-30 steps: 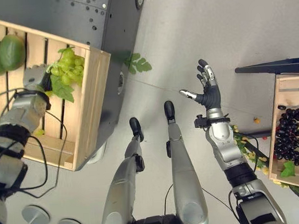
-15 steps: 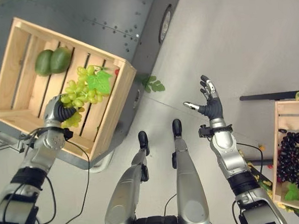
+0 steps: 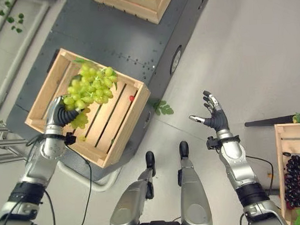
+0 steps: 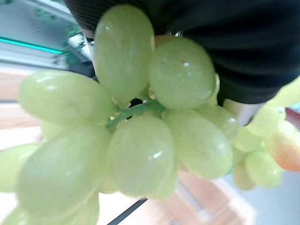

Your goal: Pick up the fruits from the basket on one side to the basket on the other side

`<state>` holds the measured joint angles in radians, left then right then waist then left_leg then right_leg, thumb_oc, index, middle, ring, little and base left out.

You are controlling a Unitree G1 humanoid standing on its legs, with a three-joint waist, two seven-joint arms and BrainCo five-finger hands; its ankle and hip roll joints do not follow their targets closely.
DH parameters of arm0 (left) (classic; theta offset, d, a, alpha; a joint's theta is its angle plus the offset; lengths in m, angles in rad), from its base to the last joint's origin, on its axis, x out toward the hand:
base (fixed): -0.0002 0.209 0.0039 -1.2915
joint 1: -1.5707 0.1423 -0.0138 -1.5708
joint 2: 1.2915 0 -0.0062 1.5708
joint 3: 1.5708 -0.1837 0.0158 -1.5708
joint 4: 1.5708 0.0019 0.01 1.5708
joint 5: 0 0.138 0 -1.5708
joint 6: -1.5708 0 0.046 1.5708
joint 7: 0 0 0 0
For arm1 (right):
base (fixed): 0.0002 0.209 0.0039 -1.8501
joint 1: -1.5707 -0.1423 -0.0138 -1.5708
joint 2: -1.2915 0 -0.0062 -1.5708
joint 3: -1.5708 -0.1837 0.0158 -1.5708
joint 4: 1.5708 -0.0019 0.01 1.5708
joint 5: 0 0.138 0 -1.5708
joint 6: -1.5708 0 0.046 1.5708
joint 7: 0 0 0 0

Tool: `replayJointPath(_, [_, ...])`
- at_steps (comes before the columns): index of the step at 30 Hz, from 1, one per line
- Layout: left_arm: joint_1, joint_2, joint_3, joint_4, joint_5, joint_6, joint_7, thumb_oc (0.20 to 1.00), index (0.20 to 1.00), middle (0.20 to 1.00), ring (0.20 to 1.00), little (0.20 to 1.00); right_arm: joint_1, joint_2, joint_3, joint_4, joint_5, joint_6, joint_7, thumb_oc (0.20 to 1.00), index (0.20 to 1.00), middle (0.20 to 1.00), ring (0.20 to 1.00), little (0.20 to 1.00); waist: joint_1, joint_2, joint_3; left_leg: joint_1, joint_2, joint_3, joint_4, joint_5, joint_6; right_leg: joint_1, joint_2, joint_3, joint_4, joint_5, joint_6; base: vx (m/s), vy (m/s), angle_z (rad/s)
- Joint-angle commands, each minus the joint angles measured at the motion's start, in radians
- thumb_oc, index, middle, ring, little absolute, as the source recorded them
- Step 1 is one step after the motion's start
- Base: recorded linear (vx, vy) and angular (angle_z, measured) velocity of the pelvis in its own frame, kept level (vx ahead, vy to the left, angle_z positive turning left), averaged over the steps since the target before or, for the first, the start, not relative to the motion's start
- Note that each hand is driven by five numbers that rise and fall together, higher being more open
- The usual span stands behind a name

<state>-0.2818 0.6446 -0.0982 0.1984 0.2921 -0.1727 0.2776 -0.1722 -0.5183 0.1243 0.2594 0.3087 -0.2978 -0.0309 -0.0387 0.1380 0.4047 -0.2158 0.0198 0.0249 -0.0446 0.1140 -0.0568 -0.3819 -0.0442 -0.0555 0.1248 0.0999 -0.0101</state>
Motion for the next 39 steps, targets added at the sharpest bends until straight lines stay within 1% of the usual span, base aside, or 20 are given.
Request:
replayJointPath(1, [-0.001,0.038,0.003,-0.053,-0.072,-0.104,-0.043,0.200,0.200,0.200,0.200,0.200,0.056,0.011,0.051,-0.062,0.096,-0.016,0.081,1.000,1.000,1.000,1.000,1.000,-0.009,-0.056,-0.134,0.039,-0.009,-0.018,0.088,-0.132,-0.002,0.122,-0.053,0.008,-0.095,0.003,0.130,0.06,0.004,-0.02])
replayJointPath(3, [-0.013,0.060,-0.025,-0.102,-0.107,-0.122,-0.094,0.200,0.200,0.200,0.200,0.200,0.055,0.022,0.084,-0.069,0.156,0.001,0.125,1.000,1.000,1.000,1.000,1.000,-0.010,-0.063,-0.159,0.056,-0.009,-0.013,0.087,-0.135,-0.002,0.137,-0.049,0.010,-0.096,0.000,0.129,0.07,-0.005,-0.03])
replayJointPath(5, [-0.028,0.075,-0.056,-0.144,-0.138,-0.131,-0.139,0.200,0.200,0.200,0.200,0.200,0.053,0.020,0.118,-0.087,0.166,0.019,0.161,1.000,1.000,1.000,1.000,1.000,-0.010,-0.072,-0.179,0.073,-0.007,-0.012,0.086,-0.138,-0.003,0.154,-0.048,0.012,-0.096,-0.005,0.128,0.07,-0.007,-0.03])
replayJointPath(6, [-0.042,0.078,-0.079,-0.158,-0.156,-0.136,-0.159,0.200,0.200,0.200,0.200,0.200,0.046,0.005,0.130,-0.098,0.128,0.022,0.161,1.000,1.000,1.000,1.000,1.000,-0.012,-0.077,-0.193,0.082,-0.005,-0.009,0.086,-0.141,-0.004,0.166,-0.047,0.011,-0.097,-0.009,0.127,0.09,0.001,-0.02])
replayJointPath(9, [-0.055,0.046,-0.137,-0.169,-0.247,-0.150,-0.215,0.200,0.200,0.200,0.200,0.200,0.030,-0.022,0.133,-0.120,-0.035,0.010,0.113,1.000,1.000,1.000,1.000,1.000,-0.014,-0.081,-0.226,0.122,0.002,-0.009,0.072,-0.146,-0.002,0.203,-0.044,0.008,-0.103,-0.017,0.127,0.11,0.002,-0.01])
replayJointPath(10, [-0.064,0.038,-0.154,-0.185,-0.277,-0.153,-0.238,0.200,0.200,0.200,0.200,0.200,0.021,-0.027,0.134,-0.128,-0.050,0.007,0.108,1.000,1.000,1.000,1.000,1.000,-0.017,-0.083,-0.238,0.131,0.001,-0.010,0.069,-0.147,-0.001,0.211,-0.042,0.008,-0.104,-0.019,0.127,0.10,0.008,0.03])
replayJointPath(11, [-0.075,0.033,-0.174,-0.195,-0.290,-0.154,-0.257,0.200,0.200,0.200,0.200,0.200,0.020,-0.018,0.133,-0.120,-0.027,0.008,0.111,1.000,1.000,1.000,1.000,1.000,-0.019,-0.083,-0.248,0.143,0.002,-0.010,0.065,-0.149,0.000,0.223,-0.042,0.006,-0.108,-0.021,0.127,0.07,0.003,0.00])
replayJointPath(12, [-0.076,0.033,-0.174,-0.195,-0.290,-0.154,-0.258,0.200,0.200,0.200,0.200,0.200,0.020,-0.018,0.133,-0.120,-0.027,0.008,0.111,1.000,1.000,1.000,1.000,1.000,-0.019,-0.083,-0.247,0.144,0.002,-0.010,0.064,-0.149,0.000,0.224,-0.042,0.006,-0.108,-0.021,0.127,0.08,-0.003,0.01])
replayJointPath(14, [-0.101,0.055,-0.208,-0.230,-0.290,-0.153,-0.298,0.200,0.200,0.200,0.200,0.200,0.038,0.021,0.156,-0.108,0.147,0.045,0.186,1.000,1.000,1.000,1.000,1.000,-0.024,-0.093,-0.276,0.167,0.002,-0.005,0.054,-0.152,0.001,0.245,-0.041,0.010,-0.118,-0.021,0.129,0.08,-0.006,0.00])
replayJointPath(16, [-0.106,0.074,-0.214,-0.246,-0.296,-0.154,-0.323,0.200,0.200,0.200,0.200,0.200,0.058,0.031,0.168,-0.120,0.246,0.079,0.236,1.000,1.000,1.000,1.000,1.000,-0.026,-0.099,-0.292,0.182,0.002,-0.002,0.049,-0.154,0.001,0.256,-0.040,0.011,-0.121,-0.022,0.129,0.06,-0.009,-0.01])
replayJointPath(18, [-0.117,0.084,-0.234,-0.274,-0.356,-0.152,-0.367,0.200,0.200,0.200,0.200,0.200,0.069,0.054,0.188,-0.137,0.463,0.131,0.301,1.000,1.000,1.000,1.000,1.000,-0.024,-0.110,-0.309,0.196,0.003,0.004,0.044,-0.154,-0.001,0.268,-0.040,0.012,-0.125,-0.021,0.131,0.05,-0.020,-0.03])
replayJointPath(19, [-0.119,0.085,-0.244,-0.275,-0.378,-0.152,-0.379,0.200,0.200,0.200,0.200,0.200,0.072,0.050,0.196,-0.140,0.493,0.139,0.312,1.000,1.000,1.000,1.000,1.000,-0.023,-0.115,-0.315,0.204,0.004,0.006,0.042,-0.154,-0.001,0.275,-0.040,0.013,-0.127,-0.022,0.131,0.05,-0.029,-0.02])
replayJointPath(20, [-0.128,0.086,-0.260,-0.276,-0.414,-0.147,-0.406,0.200,0.200,0.200,0.200,0.200,0.072,0.053,0.223,-0.146,0.562,0.173,0.336,1.000,1.000,1.000,1.000,1.000,-0.022,-0.121,-0.325,0.210,0.005,0.008,0.039,-0.153,-0.002,0.282,-0.038,0.014,-0.130,-0.021,0.131,0.05,-0.025,-0.03])
replayJointPath(23, [-0.157,0.087,-0.306,-0.301,-0.488,-0.135,-0.461,0.200,0.200,0.200,0.200,0.200,0.062,0.055,0.286,-0.179,0.724,0.232,0.374,1.000,1.000,1.000,1.000,1.000,-0.018,-0.132,-0.345,0.226,0.007,0.014,0.028,-0.151,-0.005,0.296,-0.037,0.016,-0.138,-0.019,0.133,0.04,-0.022,-0.01])
replayJointPath(26, [-0.184,0.111,-0.332,-0.309,-0.487,-0.132,-0.473,0.200,0.200,0.200,0.200,0.200,0.053,0.040,0.321,-0.223,0.812,0.255,0.385,1.000,1.000,1.000,1.000,1.000,-0.014,-0.141,-0.359,0.236,0.007,0.020,0.021,-0.150,-0.006,0.304,-0.034,0.019,-0.145,-0.015,0.134,0.02,-0.013,-0.02])
replayJointPath(27, [-0.191,0.121,-0.342,-0.306,-0.499,-0.138,-0.483,0.200,0.200,0.200,0.200,0.200,0.046,0.036,0.347,-0.248,0.874,0.278,0.399,1.000,1.000,1.000,1.000,1.000,-0.011,-0.147,-0.370,0.244,0.009,0.024,0.016,-0.148,-0.006,0.308,-0.033,0.018,-0.148,-0.013,0.135,0.04,-0.024,-0.10])
replayJointPath(30, [-0.185,0.130,-0.333,-0.308,-0.490,-0.141,-0.482,0.200,0.200,0.200,0.200,0.200,0.051,0.025,0.365,-0.282,0.924,0.294,0.408,1.000,1.000,1.000,1.000,1.000,-0.010,-0.151,-0.375,0.253,0.012,0.028,0.013,-0.149,-0.007,0.314,-0.032,0.020,-0.149,-0.014,0.135,0.04,-0.018,-0.14])
replayJointPath(31, [-0.180,0.138,-0.324,-0.325,-0.470,-0.139,-0.478,0.200,0.200,0.200,0.200,0.200,0.062,0.006,0.374,-0.317,0.954,0.302,0.410,1.000,1.000,1.000,1.000,1.000,-0.009,-0.154,-0.378,0.257,0.013,0.030,0.013,-0.151,-0.007,0.319,-0.031,0.019,-0.150,-0.014,0.135,0.04,-0.013,-0.04])
replayJointPath(37, [-0.168,0.144,-0.321,-0.366,-0.447,-0.141,-0.483,0.200,0.200,0.200,0.200,0.200,0.067,-0.026,0.403,-0.383,1.030,0.316,0.410,1.000,1.000,1.000,1.000,1.000,-0.008,-0.155,-0.384,0.267,0.016,0.031,0.011,-0.155,-0.008,0.330,-0.030,0.017,-0.154,-0.016,0.134,0.03,-0.005,-0.01])
replayJointPath(39, [-0.172,0.145,-0.322,-0.372,-0.421,-0.144,-0.474,0.200,0.200,0.200,0.200,0.200,0.055,-0.029,0.401,-0.407,1.047,0.302,0.401,1.000,1.000,1.000,1.000,1.000,-0.007,-0.155,-0.381,0.265,0.017,0.031,0.012,-0.156,-0.008,0.328,-0.030,0.016,-0.154,-0.016,0.137,0.00,0.000,0.00])
